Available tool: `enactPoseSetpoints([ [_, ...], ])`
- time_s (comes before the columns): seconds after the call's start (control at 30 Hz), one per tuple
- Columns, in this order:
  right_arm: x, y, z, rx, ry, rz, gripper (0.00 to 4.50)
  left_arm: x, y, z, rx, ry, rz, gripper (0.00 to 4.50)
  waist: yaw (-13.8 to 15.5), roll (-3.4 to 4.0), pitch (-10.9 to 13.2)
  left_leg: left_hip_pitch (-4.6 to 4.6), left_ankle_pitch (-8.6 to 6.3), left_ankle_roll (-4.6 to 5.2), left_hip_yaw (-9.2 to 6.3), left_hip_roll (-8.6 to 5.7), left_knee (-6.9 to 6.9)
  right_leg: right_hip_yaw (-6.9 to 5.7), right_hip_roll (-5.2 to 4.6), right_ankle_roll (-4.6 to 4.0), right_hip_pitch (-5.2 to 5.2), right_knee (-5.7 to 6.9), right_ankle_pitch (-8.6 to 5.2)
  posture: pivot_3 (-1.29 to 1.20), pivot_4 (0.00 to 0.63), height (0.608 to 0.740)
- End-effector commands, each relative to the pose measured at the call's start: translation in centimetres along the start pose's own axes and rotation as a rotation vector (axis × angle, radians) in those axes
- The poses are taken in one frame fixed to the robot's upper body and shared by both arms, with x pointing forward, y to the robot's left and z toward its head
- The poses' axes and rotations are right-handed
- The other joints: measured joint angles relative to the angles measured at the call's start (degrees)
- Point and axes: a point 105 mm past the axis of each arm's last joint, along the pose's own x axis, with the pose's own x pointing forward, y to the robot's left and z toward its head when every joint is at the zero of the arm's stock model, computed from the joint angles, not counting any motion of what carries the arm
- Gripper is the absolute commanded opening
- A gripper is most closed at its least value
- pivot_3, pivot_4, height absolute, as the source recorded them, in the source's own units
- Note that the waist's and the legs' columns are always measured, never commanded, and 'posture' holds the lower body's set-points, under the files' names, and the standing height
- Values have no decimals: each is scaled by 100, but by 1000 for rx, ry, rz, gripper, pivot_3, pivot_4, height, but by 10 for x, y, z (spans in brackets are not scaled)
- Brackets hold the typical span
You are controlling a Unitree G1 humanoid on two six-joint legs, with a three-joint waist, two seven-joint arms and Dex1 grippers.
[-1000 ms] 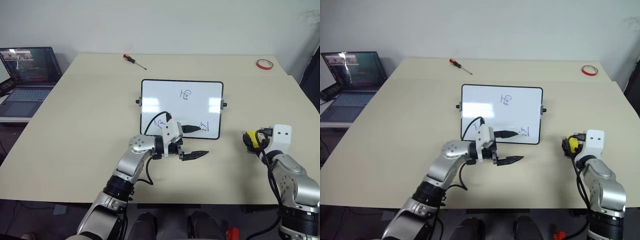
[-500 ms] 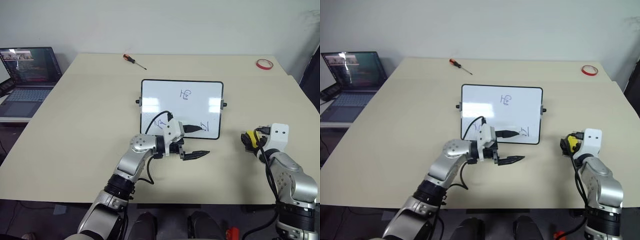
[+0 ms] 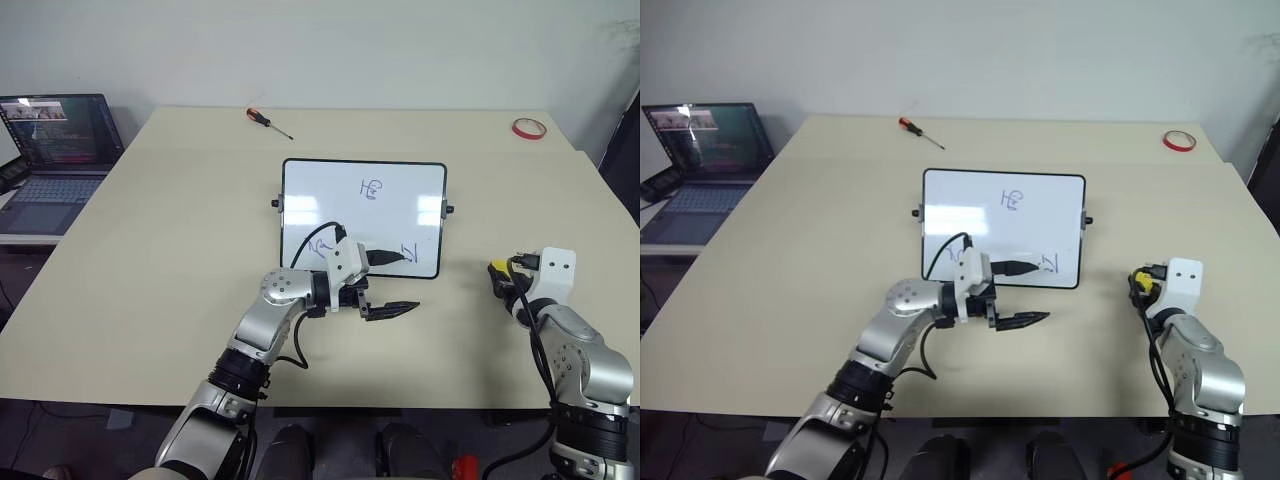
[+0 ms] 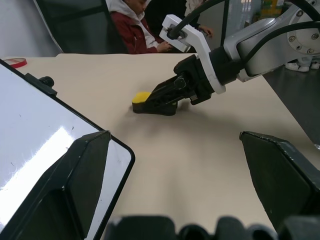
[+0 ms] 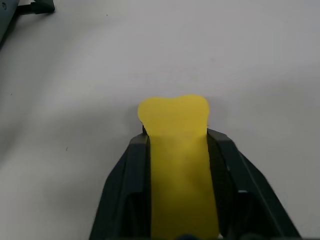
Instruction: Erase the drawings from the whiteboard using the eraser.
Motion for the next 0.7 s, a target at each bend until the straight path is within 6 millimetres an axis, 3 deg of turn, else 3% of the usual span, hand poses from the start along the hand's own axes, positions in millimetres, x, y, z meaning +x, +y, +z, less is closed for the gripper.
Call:
enactPoseSetpoints([
  [0.03,-2,-3,13,5,-49,-12,1147,3,0,10,38,-25,-8,4500,0,0,0,0,0,0,0,0,0,0,0,0,0,0,0,0,150,740],
  [0.4,-9,-2,23,-40,-105,-38,1146,7,0,18,40,-60,2,4500,0,0,0,-1,0,0,0,0,0,0,0,0,-1,0,0,0,150,740],
  [0.53,-17,0,37,-82,-181,-55,1146,1,15,30,99,-85,109,4500,-1,0,0,-1,0,0,0,1,0,1,0,0,-2,0,0,0,150,740],
  [0.6,-22,4,44,-133,-234,-59,1146,-9,35,37,162,-96,283,4500,4,0,0,-2,0,0,1,0,0,1,0,0,-2,0,0,0,150,740],
  [0.7,-26,9,49,-190,-284,-52,1146,-19,49,39,186,-97,428,4500,-1,0,0,-1,0,0,0,2,0,1,-1,0,-2,0,0,0,150,740],
])
